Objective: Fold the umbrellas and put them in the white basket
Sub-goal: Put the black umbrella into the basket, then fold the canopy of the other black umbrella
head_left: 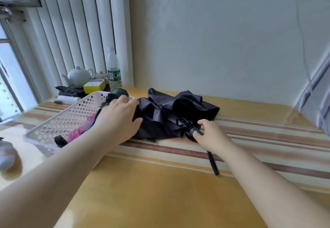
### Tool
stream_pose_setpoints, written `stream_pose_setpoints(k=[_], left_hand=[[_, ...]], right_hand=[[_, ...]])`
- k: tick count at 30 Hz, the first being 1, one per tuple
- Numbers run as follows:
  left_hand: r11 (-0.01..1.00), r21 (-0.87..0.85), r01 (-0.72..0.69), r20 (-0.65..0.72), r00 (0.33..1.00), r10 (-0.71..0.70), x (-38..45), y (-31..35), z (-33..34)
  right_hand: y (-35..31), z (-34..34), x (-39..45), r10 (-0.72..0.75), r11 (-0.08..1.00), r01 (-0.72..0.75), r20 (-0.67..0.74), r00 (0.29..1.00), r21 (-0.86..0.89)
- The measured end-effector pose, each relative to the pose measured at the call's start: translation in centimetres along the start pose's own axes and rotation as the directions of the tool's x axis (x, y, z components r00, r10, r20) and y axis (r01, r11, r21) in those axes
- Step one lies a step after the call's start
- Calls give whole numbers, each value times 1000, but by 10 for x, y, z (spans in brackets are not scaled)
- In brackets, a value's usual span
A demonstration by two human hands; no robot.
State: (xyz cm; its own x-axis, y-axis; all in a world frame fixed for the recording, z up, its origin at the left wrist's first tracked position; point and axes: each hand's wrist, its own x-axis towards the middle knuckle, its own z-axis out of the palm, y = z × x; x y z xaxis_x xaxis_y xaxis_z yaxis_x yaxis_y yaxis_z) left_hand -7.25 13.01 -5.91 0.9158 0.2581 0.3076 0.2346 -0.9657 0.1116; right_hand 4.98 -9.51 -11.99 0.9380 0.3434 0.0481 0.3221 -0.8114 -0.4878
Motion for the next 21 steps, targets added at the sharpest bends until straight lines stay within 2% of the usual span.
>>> stream_pose_setpoints(k=[2, 4, 9, 12, 15, 17, 18, 19, 21], left_hand=[[987, -158, -31, 87, 995, 45, 4, 27, 19], [963, -271, 6, 151, 988, 36, 8, 46, 41], [874, -467, 132, 186, 981, -49, 7, 71, 81], [844, -513, 159, 130, 986, -107, 4, 72, 87], [768, -625, 139, -93, 964, -251, 4, 67, 78], [660, -739, 136, -186, 901, -393, 7, 70, 62], [576, -803, 152, -154, 882, -446, 11, 74, 55], [479, -858, 183, -75, 879, -470, 15, 80, 50], [295, -920, 257, 115, 897, -426, 22, 95, 48]], right_hand=[[7, 2, 4, 36, 998, -35, 22, 999, -48], [13, 7, 10, 72, 995, -68, 56, 996, -71], [12, 28, 28, 78, 990, -70, 66, 995, -125], [7, 35, 36, 111, 983, -100, 66, 992, -152], [4, 26, 30, 93, 993, -89, 66, 993, -73], [6, 17, 14, 58, 998, -57, -16, 998, 27], [7, 12, 4, 40, 997, -35, -71, 997, 66], [6, 8, -6, 27, 995, -14, -120, 992, 102], [4, 3, -24, 17, 983, 21, -203, 979, 183]])
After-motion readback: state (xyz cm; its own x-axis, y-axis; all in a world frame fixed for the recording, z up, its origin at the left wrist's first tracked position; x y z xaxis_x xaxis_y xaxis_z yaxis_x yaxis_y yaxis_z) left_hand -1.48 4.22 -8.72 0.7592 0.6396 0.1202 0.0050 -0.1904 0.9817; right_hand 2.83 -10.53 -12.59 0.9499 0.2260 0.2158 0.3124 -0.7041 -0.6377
